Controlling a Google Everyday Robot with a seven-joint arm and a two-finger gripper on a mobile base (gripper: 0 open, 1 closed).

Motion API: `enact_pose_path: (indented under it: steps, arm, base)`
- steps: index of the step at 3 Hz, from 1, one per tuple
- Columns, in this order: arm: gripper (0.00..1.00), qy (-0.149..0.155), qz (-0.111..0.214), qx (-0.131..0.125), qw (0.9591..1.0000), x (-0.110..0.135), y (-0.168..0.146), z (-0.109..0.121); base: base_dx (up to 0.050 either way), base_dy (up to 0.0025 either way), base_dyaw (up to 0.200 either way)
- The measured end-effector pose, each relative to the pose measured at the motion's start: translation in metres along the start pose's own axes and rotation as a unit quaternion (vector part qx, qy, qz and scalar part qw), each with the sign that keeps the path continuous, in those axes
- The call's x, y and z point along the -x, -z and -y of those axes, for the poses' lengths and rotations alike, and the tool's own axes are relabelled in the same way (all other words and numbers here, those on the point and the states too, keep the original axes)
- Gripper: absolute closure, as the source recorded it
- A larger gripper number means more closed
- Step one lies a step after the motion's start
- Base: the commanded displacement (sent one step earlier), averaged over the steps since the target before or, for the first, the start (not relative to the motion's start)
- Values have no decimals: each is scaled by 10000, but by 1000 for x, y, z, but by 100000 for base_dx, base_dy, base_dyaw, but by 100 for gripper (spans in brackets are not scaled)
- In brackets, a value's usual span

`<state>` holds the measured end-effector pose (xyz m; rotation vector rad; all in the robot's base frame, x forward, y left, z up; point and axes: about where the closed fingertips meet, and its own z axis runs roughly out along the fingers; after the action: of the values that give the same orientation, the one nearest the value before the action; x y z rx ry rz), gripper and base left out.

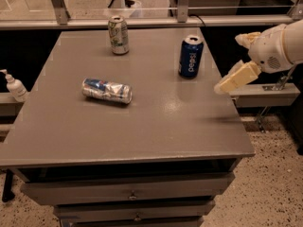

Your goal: Move pepsi can near 7up can

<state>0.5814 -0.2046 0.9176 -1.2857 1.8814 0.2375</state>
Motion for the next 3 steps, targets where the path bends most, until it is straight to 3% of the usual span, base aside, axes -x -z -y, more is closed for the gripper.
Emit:
enact_pose_path:
  steps: [1, 2, 3]
  arm:
    - [0, -325, 283, -58, 9991, -5, -22, 13]
    - [0, -651, 702, 43, 9954, 0, -45, 11]
    - [0, -902, 1182, 192, 9887, 11, -68, 3]
  base:
    - [0, 0, 0]
    - [0, 0, 0]
    - [0, 0, 0]
